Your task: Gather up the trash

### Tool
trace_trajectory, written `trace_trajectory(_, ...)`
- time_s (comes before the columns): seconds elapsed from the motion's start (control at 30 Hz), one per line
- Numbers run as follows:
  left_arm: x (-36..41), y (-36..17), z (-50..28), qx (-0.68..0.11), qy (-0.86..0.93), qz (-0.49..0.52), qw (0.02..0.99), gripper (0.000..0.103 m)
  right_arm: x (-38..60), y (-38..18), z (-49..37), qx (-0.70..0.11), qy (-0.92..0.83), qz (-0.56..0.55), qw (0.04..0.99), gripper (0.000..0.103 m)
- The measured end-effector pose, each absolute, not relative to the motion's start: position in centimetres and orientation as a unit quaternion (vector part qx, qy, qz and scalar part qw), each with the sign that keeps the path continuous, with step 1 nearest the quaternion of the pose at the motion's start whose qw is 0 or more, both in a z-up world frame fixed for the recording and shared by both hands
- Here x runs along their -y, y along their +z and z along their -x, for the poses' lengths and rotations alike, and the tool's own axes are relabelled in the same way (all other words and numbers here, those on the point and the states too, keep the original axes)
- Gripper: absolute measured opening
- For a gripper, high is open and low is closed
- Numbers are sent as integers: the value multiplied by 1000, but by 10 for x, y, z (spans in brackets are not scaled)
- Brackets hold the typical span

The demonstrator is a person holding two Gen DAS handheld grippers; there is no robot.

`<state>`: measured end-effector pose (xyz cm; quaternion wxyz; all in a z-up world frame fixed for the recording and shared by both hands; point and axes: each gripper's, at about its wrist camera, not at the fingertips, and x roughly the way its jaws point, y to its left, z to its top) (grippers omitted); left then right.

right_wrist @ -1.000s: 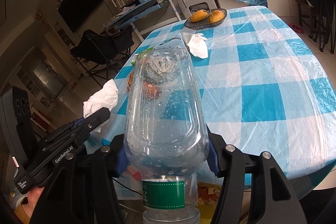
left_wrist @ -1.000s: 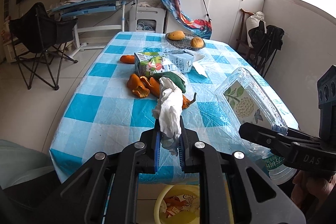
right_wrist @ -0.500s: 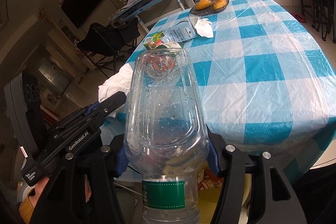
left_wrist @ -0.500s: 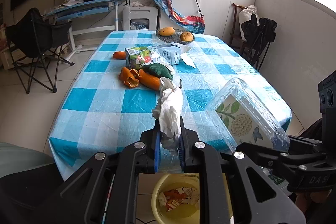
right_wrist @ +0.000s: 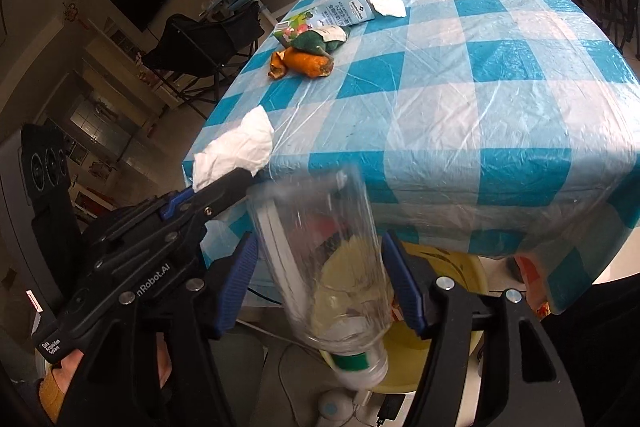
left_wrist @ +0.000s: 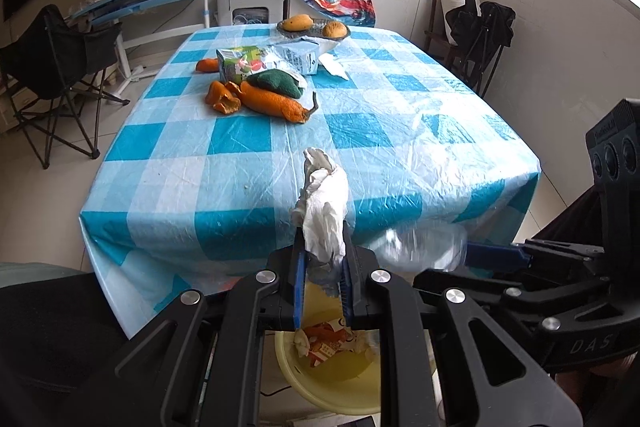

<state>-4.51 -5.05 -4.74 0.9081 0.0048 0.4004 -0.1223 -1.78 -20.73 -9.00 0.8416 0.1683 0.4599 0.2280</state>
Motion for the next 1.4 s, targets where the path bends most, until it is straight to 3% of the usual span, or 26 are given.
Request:
trace_trajectory(0.2, 66, -62, 46, -430, -141, -30, 891, 17, 225, -84, 20, -434, 209, -194, 855, 74)
trace_trajectory(0.27, 72, -62, 48, -423, -142, -46, 894, 26, 228, -82, 21, -425, 205, -200, 859, 76)
trace_trajectory(0.33, 74, -58, 51, -409, -138, -53, 900, 43, 231, -79, 23, -415, 202, -204, 863, 78)
trace_trajectory(0.4, 72, -51, 53, -389, -133, -48, 910, 53, 232, -77, 24, -407, 201, -204, 867, 79)
trace_trajectory(0.53, 64, -40, 54, -358, -110, -30, 927, 65, 231, -75, 22, -400, 197, -199, 873, 80)
trace_trajectory(0.87, 33, -37, 42, -351, -49, 28, 935, 74, 219, -74, 20, -393, 204, -170, 880, 80)
trace_trajectory(1.4, 33, -40, 41, -349, -34, 23, 936, 81, 212, -75, 21, -392, 209, -152, 883, 80)
